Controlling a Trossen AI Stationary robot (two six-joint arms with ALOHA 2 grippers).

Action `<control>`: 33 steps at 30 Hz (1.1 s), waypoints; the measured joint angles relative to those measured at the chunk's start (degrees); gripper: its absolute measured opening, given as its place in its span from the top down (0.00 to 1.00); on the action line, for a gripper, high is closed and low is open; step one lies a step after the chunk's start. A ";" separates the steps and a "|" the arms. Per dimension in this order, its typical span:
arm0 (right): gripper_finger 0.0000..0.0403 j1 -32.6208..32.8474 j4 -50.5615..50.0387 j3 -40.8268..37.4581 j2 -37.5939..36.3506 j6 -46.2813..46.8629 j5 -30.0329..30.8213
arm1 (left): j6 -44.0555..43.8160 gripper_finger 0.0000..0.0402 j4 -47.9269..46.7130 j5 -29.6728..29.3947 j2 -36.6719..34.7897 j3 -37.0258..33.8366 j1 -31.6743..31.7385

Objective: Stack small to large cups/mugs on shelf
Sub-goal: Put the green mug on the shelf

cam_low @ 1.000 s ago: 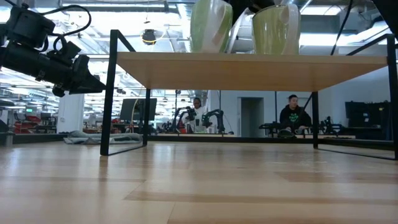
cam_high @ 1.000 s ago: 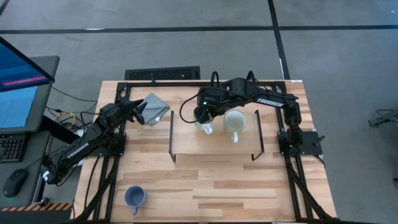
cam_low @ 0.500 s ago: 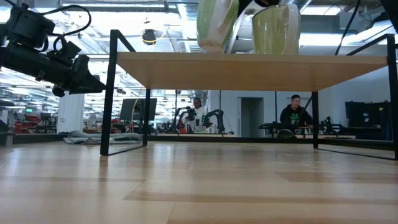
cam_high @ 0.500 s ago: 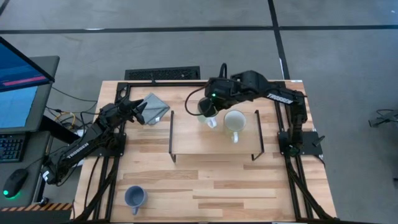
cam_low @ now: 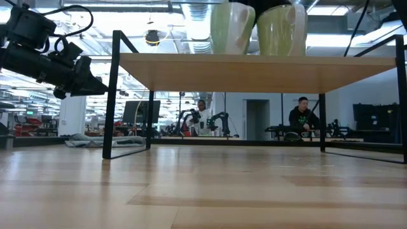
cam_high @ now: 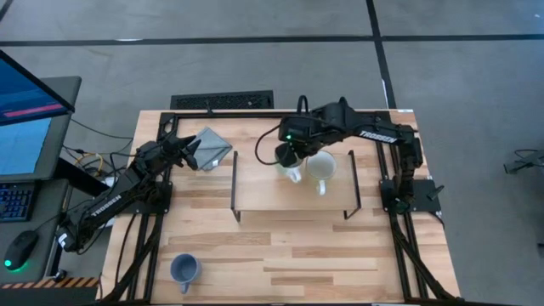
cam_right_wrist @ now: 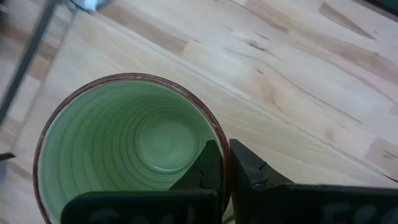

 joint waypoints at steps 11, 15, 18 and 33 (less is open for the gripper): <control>0.95 0.28 0.20 -0.03 0.38 2.48 -1.29 | 0.00 0.69 0.00 -0.21 0.00 0.00 0.00; 0.95 0.66 0.22 -0.05 1.33 2.67 -1.65 | 0.00 0.69 0.00 -0.21 -0.01 0.00 0.00; 0.95 0.84 0.21 -0.03 1.22 3.56 -1.14 | 0.00 0.69 -0.02 -0.23 -0.01 0.00 0.00; 0.95 1.56 0.21 -0.03 1.24 4.94 -0.34 | 0.00 0.69 -0.02 -0.27 -0.01 0.00 0.00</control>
